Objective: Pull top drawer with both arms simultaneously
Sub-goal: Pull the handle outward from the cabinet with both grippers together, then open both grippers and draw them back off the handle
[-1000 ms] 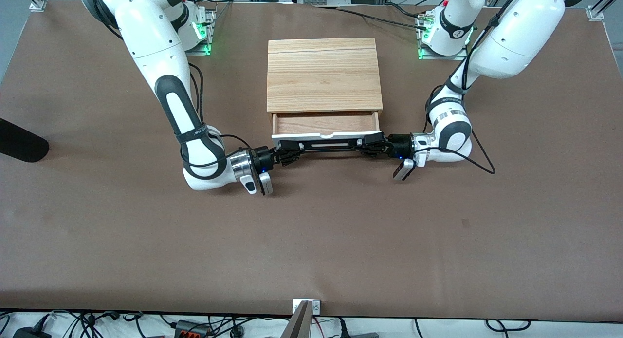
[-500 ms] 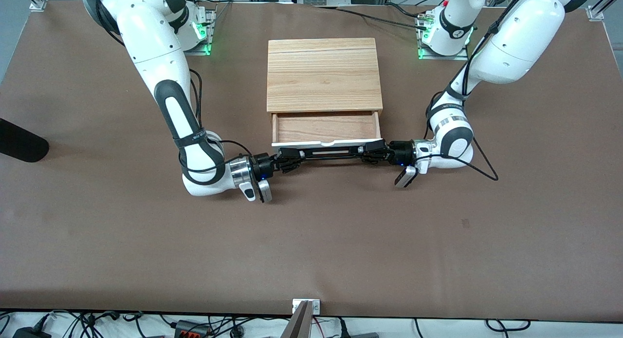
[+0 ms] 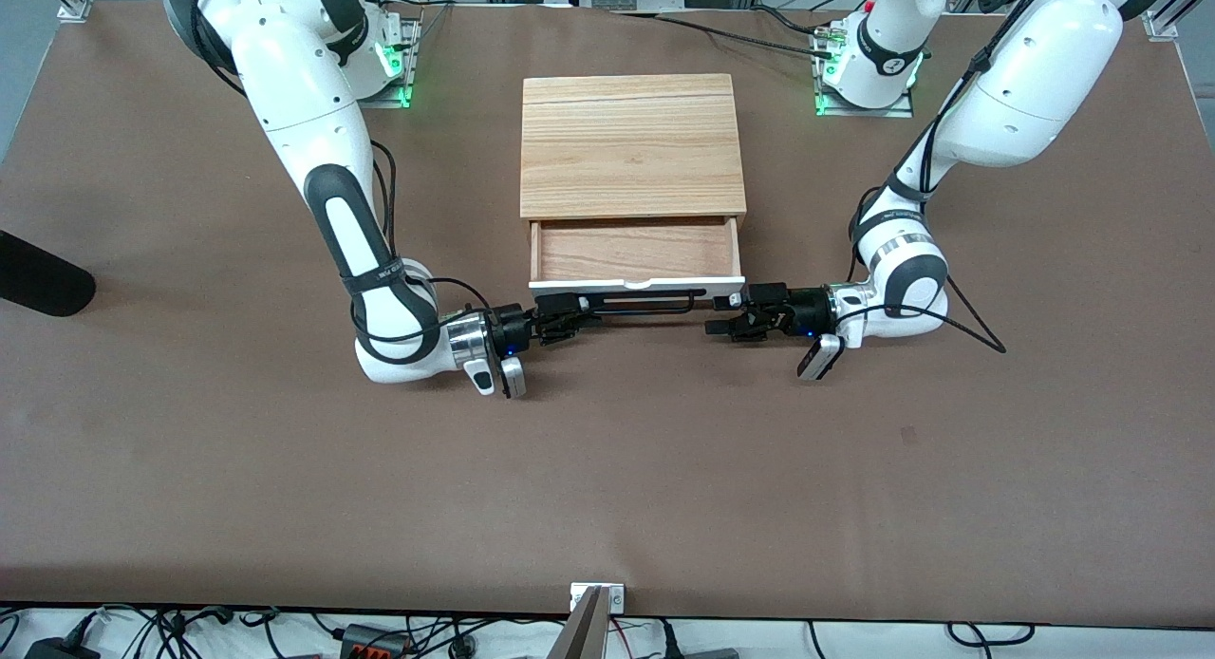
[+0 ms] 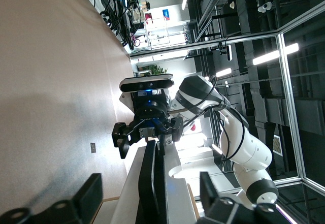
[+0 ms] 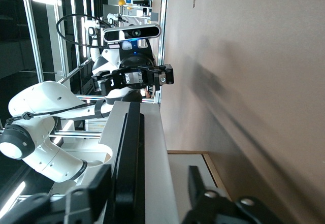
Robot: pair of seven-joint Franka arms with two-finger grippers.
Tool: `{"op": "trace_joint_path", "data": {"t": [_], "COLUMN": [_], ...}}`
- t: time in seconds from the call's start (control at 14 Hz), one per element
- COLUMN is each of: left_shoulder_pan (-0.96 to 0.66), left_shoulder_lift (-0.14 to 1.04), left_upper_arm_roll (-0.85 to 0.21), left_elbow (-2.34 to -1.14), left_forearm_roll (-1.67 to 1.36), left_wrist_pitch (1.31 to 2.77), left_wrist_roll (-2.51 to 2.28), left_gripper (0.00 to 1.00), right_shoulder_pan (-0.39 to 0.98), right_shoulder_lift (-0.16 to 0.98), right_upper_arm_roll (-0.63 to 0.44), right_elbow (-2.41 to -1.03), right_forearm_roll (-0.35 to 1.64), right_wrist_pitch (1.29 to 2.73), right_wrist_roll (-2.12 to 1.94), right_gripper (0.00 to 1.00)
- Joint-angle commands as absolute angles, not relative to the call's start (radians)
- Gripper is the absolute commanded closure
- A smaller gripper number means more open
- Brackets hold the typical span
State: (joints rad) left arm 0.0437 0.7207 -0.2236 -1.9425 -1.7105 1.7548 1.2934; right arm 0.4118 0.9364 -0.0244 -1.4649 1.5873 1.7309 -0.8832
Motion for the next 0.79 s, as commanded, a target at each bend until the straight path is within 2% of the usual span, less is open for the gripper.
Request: {"op": "trace_joint_path", "data": {"t": [0.0, 0.29, 0.71], "left_shoulder_pan": [0.052, 0.055, 0.124], "left_shoulder_lift": [0.726, 0.697, 0.669], "left_upper_arm_roll": [-0.227, -0.222, -0.224], "left_elbow": [-1.925, -1.910, -1.708], "left_forearm_roll": [-1.692, -1.631, -1.202], "left_wrist_pitch": [1.743, 1.747, 1.744], "left_wrist_roll": [1.316, 1.309, 1.108], "left_gripper": [0.00, 0.00, 0.00], "right_shoulder_pan": [0.410, 0.396, 0.359], "right_shoulder_lift": [0.945, 0.930, 0.853], "right_upper_arm_roll": [-0.020, -0.021, -0.047], "right_elbow": [-1.439, -1.436, -1.384], "right_forearm_roll": [1.585, 1.585, 1.559], "right_wrist_pitch": [1.738, 1.732, 1.729], "right_wrist_roll": [-0.881, -0.862, -0.755], "right_gripper": [0.00, 0.00, 0.00]}}
